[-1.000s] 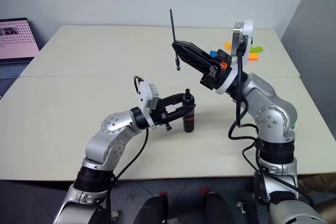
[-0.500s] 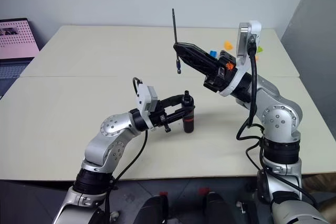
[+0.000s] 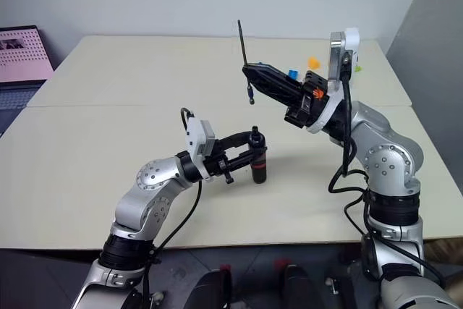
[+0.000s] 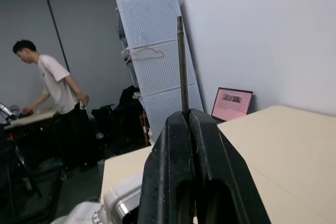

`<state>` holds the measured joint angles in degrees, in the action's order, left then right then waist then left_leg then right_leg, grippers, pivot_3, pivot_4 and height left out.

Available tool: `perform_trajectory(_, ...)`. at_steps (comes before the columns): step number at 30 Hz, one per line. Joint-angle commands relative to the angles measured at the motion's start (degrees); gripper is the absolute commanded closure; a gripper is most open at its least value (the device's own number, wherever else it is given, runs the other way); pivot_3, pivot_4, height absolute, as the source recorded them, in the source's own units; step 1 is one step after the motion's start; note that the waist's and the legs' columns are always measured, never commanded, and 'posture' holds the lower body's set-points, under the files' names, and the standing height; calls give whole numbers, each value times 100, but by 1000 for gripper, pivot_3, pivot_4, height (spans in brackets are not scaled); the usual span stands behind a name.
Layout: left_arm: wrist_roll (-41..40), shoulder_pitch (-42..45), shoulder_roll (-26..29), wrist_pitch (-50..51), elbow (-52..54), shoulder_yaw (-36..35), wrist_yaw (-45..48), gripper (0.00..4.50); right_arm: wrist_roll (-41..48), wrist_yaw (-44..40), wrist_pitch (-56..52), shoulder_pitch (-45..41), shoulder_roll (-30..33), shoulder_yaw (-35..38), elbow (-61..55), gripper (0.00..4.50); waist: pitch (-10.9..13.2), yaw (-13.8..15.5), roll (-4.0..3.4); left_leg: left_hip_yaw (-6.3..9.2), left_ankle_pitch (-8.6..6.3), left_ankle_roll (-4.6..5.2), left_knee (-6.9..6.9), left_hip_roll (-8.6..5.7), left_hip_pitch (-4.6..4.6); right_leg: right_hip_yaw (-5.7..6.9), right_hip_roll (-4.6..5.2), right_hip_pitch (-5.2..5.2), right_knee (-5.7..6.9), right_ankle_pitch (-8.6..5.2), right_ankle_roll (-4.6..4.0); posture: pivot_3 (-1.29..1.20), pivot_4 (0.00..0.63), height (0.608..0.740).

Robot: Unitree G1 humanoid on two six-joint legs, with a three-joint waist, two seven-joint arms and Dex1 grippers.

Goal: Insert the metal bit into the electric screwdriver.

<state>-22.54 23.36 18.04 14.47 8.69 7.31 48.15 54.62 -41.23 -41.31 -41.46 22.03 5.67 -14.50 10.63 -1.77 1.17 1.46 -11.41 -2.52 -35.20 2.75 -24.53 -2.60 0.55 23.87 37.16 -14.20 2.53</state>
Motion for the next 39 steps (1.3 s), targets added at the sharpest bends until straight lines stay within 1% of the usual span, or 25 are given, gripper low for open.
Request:
perform_trajectory(1, 10, -122, -6, 0, 204, 63, -37, 2870, -221, -101, 237, 120, 9, -135, -313, 4500, 0, 1, 0, 0, 0, 0, 0, 0, 0, 0, 0, -1, 0, 0, 0, 0, 150, 740)
perform_trajectory(9, -24, -168, -17, 45, 278, 87, -89, 2870, -165, 47, 208, 223, -62, -121, -482, 4500, 0, 5, 0, 1, 0, 0, -6, 0, 3, 0, 0, -4, 5, 1, 0, 0, 150, 740)
perform_trajectory(15, -133, -92, 80, 120, 253, 4, 36, 2870, -108, -82, 155, 216, -18, -113, -435, 4500, 0, 5, 0, 0, 0, 0, -6, 0, 7, 0, 0, -8, 6, 1, 0, 0, 150, 740)
perform_trajectory(20, -180, -27, 144, 181, 214, -39, 129, 2870, -385, -385, 411, 241, 69, -170, -231, 4500, 0, 4, 0, 0, 0, 0, -7, 0, 9, -1, 0, -10, 7, 1, 0, 0, 150, 740)
perform_trajectory(23, -187, -14, 159, 196, 201, -47, 147, 2870, -466, -539, 619, 245, 10, -140, -118, 4500, 0, 4, 0, 1, 0, 0, -10, 0, 10, 0, 0, -11, 7, 1, 0, 0, 150, 740)
perform_trajectory(27, -182, 0, 167, 212, 184, -44, 150, 2870, -453, -968, 755, 223, 65, -135, 167, 4500, 0, 4, 0, 1, 0, 0, -13, 0, 11, 1, 0, -13, 9, 1, 0, 0, 150, 740)
perform_trajectory(30, -175, 1, 170, 217, 179, -50, 152, 2870, -621, -1180, 1097, 246, -9, -167, 268, 4500, 0, 5, 0, 0, 0, 0, -22, 0, 11, 0, 0, -14, 14, 1, 0, 0, 150, 740)
perform_trajectory(33, -169, 12, 177, 218, 151, -58, 160, 2870, -716, -1294, 1573, 322, -287, -114, 400, 4500, 0, 2, 0, 1, 0, 0, -31, 0, 11, 0, 0, -15, 22, 1, 0, 0, 150, 740)
perform_trajectory(39, -154, 14, 200, 225, 137, -56, 176, 2870, -852, -1619, 1871, 468, -435, -258, 549, 4500, 0, 0, 0, 2, 0, 0, -73, 0, 13, -3, -2, -15, 63, 0, 1, 0, 150, 740)
